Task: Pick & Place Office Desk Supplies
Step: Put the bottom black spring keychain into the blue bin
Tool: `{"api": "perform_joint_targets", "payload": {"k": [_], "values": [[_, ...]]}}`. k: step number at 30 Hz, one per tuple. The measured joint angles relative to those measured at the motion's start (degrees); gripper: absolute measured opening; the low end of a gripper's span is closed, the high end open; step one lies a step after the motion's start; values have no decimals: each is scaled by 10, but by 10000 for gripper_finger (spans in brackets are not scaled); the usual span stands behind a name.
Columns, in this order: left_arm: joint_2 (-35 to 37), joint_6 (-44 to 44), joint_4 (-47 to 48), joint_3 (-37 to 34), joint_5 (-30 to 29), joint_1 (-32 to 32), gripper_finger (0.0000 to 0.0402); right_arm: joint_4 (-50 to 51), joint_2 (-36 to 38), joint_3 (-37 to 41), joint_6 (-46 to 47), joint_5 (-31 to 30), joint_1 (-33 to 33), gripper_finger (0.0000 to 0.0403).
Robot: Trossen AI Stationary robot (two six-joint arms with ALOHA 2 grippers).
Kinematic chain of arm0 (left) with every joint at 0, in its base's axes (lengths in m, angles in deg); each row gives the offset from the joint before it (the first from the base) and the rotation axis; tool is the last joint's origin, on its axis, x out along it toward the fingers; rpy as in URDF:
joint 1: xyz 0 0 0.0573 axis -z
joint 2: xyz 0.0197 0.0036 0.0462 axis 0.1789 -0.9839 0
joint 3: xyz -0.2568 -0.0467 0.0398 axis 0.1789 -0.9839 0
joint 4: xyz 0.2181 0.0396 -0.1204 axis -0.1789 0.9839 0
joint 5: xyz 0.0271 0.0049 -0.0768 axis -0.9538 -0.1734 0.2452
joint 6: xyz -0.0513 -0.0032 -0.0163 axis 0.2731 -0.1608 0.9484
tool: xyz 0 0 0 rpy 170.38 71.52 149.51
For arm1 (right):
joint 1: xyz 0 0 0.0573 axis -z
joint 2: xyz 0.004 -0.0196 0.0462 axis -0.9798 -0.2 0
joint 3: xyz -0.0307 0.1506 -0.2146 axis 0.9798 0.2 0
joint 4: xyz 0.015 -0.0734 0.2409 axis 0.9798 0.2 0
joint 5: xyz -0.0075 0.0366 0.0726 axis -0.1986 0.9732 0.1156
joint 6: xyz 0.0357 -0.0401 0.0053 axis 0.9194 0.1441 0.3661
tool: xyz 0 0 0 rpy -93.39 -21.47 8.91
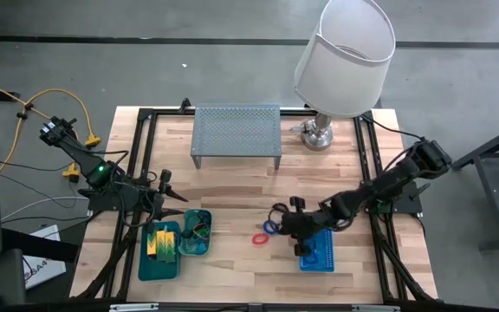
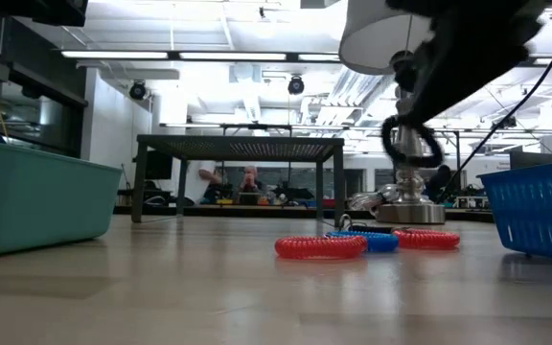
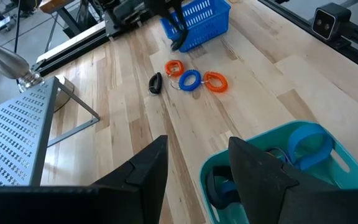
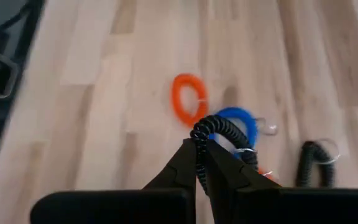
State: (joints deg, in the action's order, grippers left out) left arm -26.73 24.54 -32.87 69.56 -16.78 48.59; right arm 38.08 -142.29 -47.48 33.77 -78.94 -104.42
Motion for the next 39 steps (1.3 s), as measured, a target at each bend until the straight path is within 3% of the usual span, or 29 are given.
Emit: {"api": "perform_joint_targets", "payload": {"k": [20, 28, 39], "values": [[0, 0, 0, 0, 0, 0, 161, 117, 40, 0, 217, -53, -199, 9], [0, 0, 0, 0, 0, 0, 161, 159, 37, 0, 277, -81, -216, 9], [0, 0, 0, 0, 0, 0, 161, 208, -27, 0, 329, -105, -215, 9]]}}
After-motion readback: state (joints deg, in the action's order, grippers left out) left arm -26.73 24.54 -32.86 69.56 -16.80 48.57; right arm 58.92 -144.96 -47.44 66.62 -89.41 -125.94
